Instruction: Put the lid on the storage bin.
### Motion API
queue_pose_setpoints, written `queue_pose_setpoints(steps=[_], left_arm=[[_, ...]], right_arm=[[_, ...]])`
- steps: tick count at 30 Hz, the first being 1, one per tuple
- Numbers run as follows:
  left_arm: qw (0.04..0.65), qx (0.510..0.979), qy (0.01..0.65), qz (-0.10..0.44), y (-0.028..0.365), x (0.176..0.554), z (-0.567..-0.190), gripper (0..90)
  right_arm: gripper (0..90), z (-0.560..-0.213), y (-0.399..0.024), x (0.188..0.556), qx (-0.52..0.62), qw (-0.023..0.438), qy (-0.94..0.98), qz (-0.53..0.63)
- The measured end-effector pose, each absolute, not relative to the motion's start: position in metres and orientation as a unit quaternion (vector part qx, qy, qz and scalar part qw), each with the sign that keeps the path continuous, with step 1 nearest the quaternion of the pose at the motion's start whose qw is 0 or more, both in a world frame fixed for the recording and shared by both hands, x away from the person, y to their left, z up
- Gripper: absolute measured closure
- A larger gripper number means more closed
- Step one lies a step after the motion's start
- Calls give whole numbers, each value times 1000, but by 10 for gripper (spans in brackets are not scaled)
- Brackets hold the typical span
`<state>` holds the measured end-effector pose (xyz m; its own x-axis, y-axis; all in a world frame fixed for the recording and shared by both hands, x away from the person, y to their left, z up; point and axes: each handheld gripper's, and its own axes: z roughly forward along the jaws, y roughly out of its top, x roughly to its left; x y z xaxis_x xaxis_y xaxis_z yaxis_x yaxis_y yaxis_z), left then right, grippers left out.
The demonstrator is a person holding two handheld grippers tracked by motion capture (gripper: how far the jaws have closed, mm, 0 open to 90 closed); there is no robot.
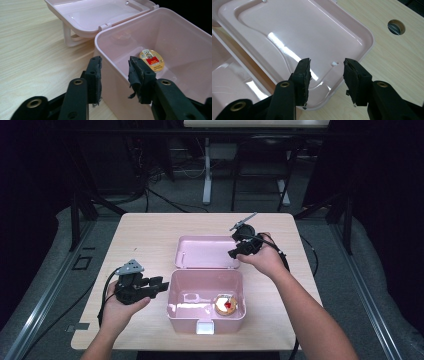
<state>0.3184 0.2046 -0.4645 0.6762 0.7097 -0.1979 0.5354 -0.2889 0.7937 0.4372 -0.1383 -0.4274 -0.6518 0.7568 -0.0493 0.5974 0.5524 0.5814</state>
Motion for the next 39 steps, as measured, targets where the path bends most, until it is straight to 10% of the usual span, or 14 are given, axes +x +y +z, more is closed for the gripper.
queue_pose_setpoints(steps=[39], left_arm=[[436,814,370,100,190,315,-471,780]], right_arm=[[604,-457,-156,464,511,125,800,288]])
